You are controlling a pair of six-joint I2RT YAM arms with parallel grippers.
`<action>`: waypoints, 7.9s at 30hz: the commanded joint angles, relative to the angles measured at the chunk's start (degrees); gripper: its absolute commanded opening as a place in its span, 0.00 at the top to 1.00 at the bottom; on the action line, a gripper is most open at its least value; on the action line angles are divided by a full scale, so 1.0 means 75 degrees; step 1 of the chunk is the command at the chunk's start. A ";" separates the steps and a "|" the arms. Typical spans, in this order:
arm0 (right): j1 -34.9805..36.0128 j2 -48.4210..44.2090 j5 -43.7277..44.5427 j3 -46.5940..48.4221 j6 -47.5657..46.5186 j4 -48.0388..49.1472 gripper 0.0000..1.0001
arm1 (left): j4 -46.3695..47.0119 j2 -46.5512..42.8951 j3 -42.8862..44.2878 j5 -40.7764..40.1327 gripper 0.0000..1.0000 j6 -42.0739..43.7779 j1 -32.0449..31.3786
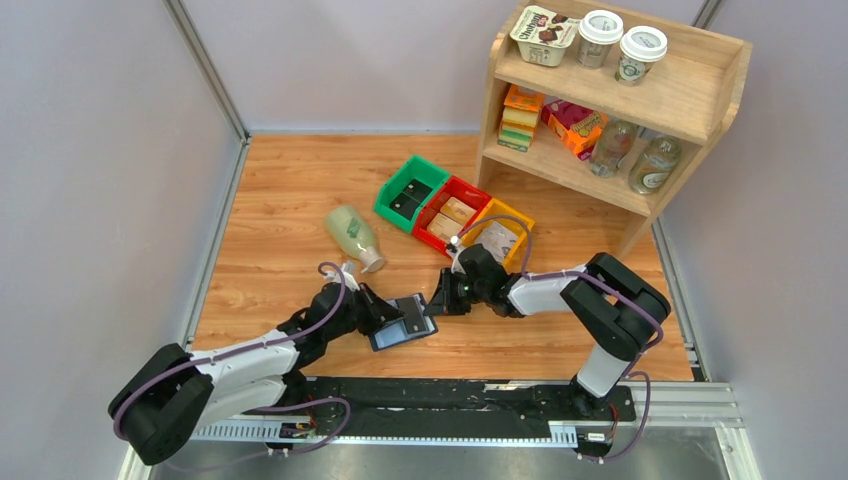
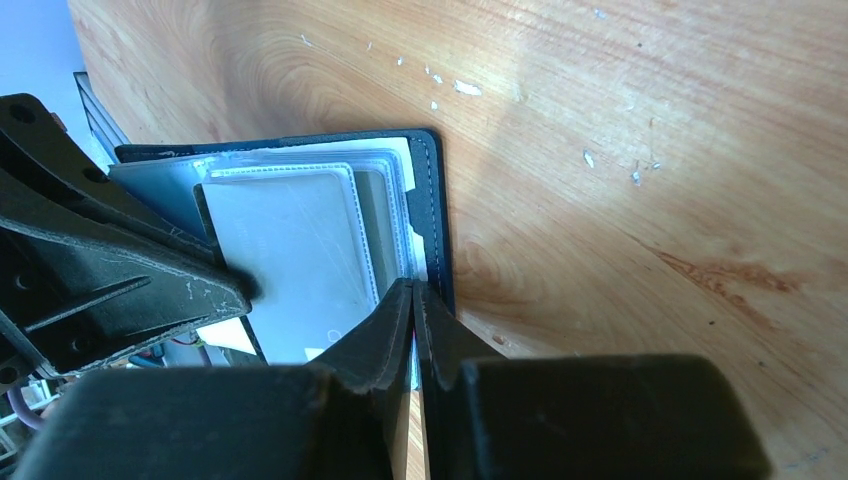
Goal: Take the credit cards out of the card holder
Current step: Remove the credit card from the card holder, then place the credit card in the storage box, then remove the credit card from the card holder.
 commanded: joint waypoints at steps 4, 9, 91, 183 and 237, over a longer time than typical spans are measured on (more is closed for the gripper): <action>0.0042 0.0442 0.0660 -0.0219 -0.0189 -0.0890 0.91 | 0.0517 -0.0321 0.0009 0.0188 0.99 0.0207 0.0045; 0.0030 0.0501 0.0648 -0.0230 -0.0154 -0.0843 0.91 | -0.0068 -0.0766 0.0080 0.0118 1.00 0.0288 0.0069; -0.0227 -0.1516 0.0959 0.4702 -0.3086 -0.4394 1.00 | -0.7510 -0.3214 0.5836 -0.3534 0.19 0.9196 0.0221; 0.0804 -0.2253 0.3414 0.1188 -0.0623 -0.3656 0.12 | -0.7394 0.0322 0.4041 -0.1875 0.07 0.3887 -0.0084; 0.1038 -0.0882 0.1703 0.2043 -0.1161 -0.3480 0.50 | -0.5519 0.1975 0.3091 -0.1136 0.66 0.3676 -0.0095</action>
